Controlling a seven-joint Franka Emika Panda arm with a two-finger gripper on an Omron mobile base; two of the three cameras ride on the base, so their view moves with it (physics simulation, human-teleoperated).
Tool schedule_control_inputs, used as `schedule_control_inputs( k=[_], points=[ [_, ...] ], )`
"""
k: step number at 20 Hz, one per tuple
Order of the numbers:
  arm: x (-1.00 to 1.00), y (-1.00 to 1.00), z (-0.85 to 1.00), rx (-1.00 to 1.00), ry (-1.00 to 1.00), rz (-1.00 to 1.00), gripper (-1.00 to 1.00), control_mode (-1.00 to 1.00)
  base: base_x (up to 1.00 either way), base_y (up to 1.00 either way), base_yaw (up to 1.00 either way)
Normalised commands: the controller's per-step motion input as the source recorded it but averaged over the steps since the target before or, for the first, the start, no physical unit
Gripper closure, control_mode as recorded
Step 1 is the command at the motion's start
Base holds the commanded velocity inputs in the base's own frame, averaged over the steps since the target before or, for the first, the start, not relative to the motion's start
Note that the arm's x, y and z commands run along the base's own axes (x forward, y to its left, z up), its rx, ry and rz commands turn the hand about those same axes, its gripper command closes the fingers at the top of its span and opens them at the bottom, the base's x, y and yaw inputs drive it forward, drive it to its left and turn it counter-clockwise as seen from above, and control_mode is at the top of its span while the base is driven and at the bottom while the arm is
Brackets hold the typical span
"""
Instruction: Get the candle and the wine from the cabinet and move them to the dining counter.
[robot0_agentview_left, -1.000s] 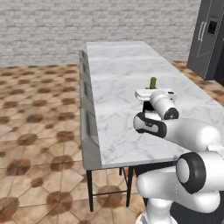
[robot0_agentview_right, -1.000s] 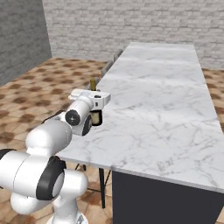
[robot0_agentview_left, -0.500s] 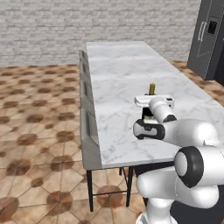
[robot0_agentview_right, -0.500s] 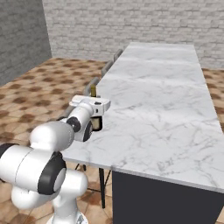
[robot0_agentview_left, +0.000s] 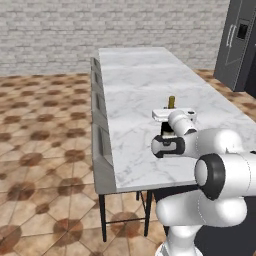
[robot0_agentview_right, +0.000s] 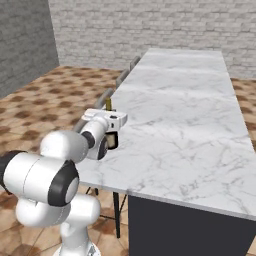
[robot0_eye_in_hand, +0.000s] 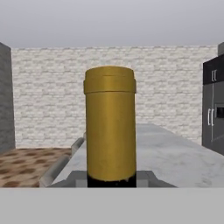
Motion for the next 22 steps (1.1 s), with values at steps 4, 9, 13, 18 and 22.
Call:
schedule_control_inputs(
  k=[4, 9, 13, 18, 22],
  points=[
    [0.32, 0.0, 0.0, 0.0, -0.01, 0.0, 1.0, -1.0, 0.0, 0.0, 0.0],
    [0.34, 0.0, 0.0, 0.0, -0.01, 0.0, 1.0, -1.0, 0.0, 0.0, 0.0],
    [0.34, 0.0, 0.0, 0.0, -0.01, 0.0, 1.0, -1.0, 0.0, 0.0, 0.0],
    [0.23, 0.0, 0.0, 0.0, 0.0, 0.0, 1.0, -1.0, 0.0, 0.0, 0.0],
    [0.1, 0.0, -0.02, 0.0, 0.0, 0.0, 1.0, -1.0, 0.0, 0.0, 0.0]
  ],
)
